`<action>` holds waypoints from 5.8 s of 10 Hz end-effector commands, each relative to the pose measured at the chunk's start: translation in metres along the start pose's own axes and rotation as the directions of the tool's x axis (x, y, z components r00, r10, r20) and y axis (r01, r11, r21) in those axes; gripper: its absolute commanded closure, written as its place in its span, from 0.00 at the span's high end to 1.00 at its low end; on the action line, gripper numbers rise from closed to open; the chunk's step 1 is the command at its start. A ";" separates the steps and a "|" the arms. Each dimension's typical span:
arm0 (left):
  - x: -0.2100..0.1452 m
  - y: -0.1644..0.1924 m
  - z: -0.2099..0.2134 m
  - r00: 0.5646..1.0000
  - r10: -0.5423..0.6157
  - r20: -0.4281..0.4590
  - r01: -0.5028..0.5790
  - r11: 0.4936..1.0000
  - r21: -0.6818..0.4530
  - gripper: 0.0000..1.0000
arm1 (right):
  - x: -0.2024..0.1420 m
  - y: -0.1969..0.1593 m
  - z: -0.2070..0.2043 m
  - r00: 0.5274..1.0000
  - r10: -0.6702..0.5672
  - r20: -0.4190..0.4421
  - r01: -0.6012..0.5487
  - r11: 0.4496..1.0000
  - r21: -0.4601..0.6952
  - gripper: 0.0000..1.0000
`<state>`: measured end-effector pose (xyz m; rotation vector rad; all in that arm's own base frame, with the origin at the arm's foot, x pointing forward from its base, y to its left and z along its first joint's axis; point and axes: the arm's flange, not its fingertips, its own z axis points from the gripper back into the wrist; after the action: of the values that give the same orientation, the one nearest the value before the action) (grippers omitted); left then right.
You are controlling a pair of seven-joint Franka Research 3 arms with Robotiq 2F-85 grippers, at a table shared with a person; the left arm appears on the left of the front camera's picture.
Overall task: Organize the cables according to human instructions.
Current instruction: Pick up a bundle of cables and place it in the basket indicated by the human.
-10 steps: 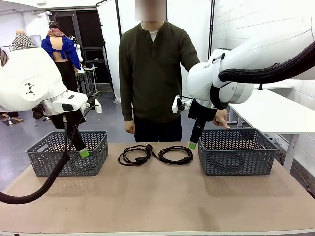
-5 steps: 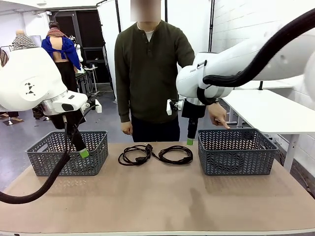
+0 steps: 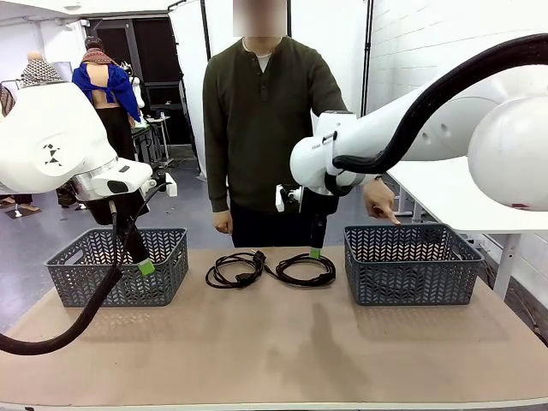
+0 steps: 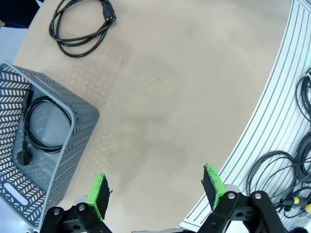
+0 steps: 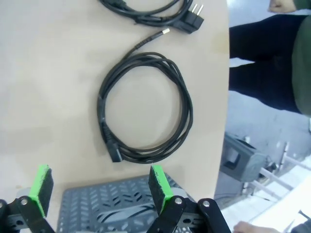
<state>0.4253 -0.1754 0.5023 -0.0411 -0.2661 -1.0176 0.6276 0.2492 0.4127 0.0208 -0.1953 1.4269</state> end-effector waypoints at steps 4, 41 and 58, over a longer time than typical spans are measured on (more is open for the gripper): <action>0.000 0.000 0.002 1.000 0.001 -0.002 -0.001 1.000 -0.002 1.00 | 0.002 0.001 -0.008 1.000 -0.004 -0.012 0.004 1.000 0.000 1.00; 0.000 0.000 0.002 1.000 0.001 -0.002 -0.001 1.000 -0.002 1.00 | 0.032 -0.019 -0.122 0.991 0.086 -0.099 -0.080 0.995 0.059 0.00; 0.000 0.000 0.002 1.000 0.001 -0.002 -0.001 1.000 -0.002 1.00 | 0.042 -0.011 0.057 0.994 0.105 -0.012 -0.103 0.988 0.113 0.00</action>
<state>0.4254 -0.1754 0.5025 -0.0411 -0.2664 -1.0176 0.6388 0.2920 0.4692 0.0697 -0.1315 1.5140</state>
